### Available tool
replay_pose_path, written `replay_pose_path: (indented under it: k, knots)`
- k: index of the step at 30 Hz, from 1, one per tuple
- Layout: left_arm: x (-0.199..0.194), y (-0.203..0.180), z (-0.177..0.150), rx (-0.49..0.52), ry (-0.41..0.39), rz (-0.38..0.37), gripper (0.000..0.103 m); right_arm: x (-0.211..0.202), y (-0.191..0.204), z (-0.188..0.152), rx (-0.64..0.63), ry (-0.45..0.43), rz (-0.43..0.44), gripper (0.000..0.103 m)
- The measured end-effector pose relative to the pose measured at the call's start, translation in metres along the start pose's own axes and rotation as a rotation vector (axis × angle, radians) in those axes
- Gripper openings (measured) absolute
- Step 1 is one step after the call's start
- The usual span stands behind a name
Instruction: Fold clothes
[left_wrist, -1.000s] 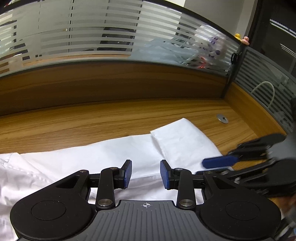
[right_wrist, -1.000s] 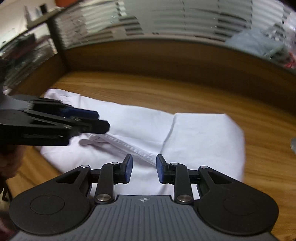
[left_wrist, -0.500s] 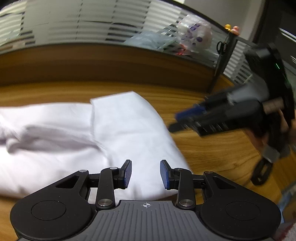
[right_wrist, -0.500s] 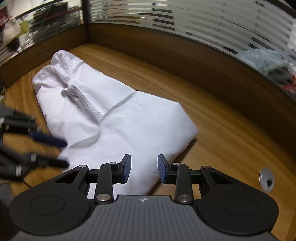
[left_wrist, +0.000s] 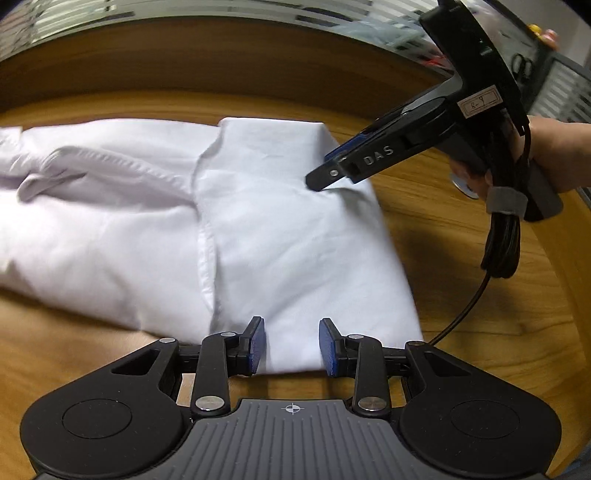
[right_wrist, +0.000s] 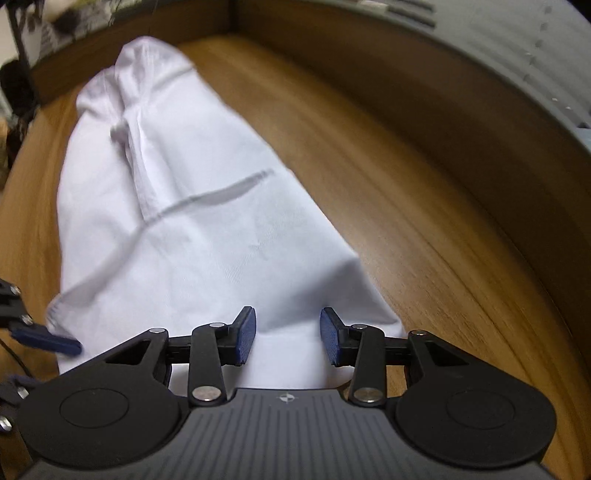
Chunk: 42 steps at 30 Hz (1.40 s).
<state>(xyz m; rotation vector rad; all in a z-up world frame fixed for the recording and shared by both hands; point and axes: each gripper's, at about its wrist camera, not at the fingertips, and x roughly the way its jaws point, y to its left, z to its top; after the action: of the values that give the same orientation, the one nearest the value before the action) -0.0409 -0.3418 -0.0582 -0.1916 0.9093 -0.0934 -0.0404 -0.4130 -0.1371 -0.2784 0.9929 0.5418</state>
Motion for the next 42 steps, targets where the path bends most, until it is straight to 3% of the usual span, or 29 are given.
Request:
replay_pose_path:
  k: [1, 3, 4, 5, 10, 11, 12, 14, 16, 17, 18, 23, 29, 34, 38, 42]
  knots:
    - [-0.008, 0.004, 0.000, -0.028, -0.026, 0.008, 0.035, -0.004, -0.001, 0.003, -0.013, -0.023, 0.002, 0.044]
    - [-0.024, 0.016, 0.001, -0.096, -0.079, 0.033, 0.036, -0.015, -0.007, 0.011, -0.024, -0.078, 0.008, 0.054]
    - [-0.029, 0.025, 0.002, -0.142, -0.099, 0.069, 0.036, -0.018, -0.012, 0.015, -0.025, -0.100, 0.008, 0.069]
    - [-0.033, 0.034, 0.002, -0.189, -0.119, 0.107, 0.036, -0.020, -0.017, 0.019, -0.026, -0.115, 0.009, 0.075]
    - [-0.035, 0.093, 0.007, -0.426, -0.148, 0.303, 0.037, 0.001, -0.036, 0.026, -0.008, -0.054, 0.068, 0.075]
    - [-0.034, 0.105, 0.007, -0.469, -0.147, 0.335, 0.036, 0.006, -0.038, 0.026, 0.000, -0.036, 0.085, 0.070]
    - [-0.032, 0.116, 0.009, -0.504, -0.152, 0.351, 0.036, 0.012, -0.041, 0.027, 0.009, -0.019, 0.102, 0.067]
    - [-0.029, 0.138, 0.012, -0.566, -0.159, 0.377, 0.035, 0.022, -0.047, 0.027, 0.025, 0.017, 0.136, 0.047]
    - [-0.022, 0.157, 0.014, -0.607, -0.148, 0.375, 0.034, 0.027, -0.045, 0.025, 0.033, 0.035, 0.140, 0.045]
    - [-0.020, 0.166, 0.016, -0.624, -0.140, 0.370, 0.026, 0.028, -0.043, 0.024, 0.036, 0.038, 0.134, 0.044]
    - [-0.019, 0.174, 0.017, -0.625, -0.134, 0.359, 0.021, 0.028, -0.043, 0.023, 0.045, 0.039, 0.131, 0.044]
    - [-0.011, 0.202, 0.022, -0.602, -0.107, 0.295, 0.020, 0.025, -0.050, 0.018, 0.161, 0.056, 0.110, 0.031]
    - [-0.015, 0.202, 0.007, -0.545, -0.089, 0.243, 0.020, 0.015, -0.042, -0.002, 0.310, 0.066, 0.059, 0.028]
    - [-0.011, 0.196, 0.023, -0.416, -0.044, 0.196, 0.020, 0.009, -0.036, -0.013, 0.466, 0.067, -0.010, 0.027]
    - [-0.001, 0.222, 0.044, -0.304, 0.007, 0.157, 0.020, 0.009, -0.028, -0.008, 0.602, 0.062, -0.053, 0.027]
    - [0.012, 0.250, 0.065, -0.196, 0.056, 0.119, 0.020, 0.009, -0.047, 0.000, 0.740, 0.052, -0.114, 0.027]
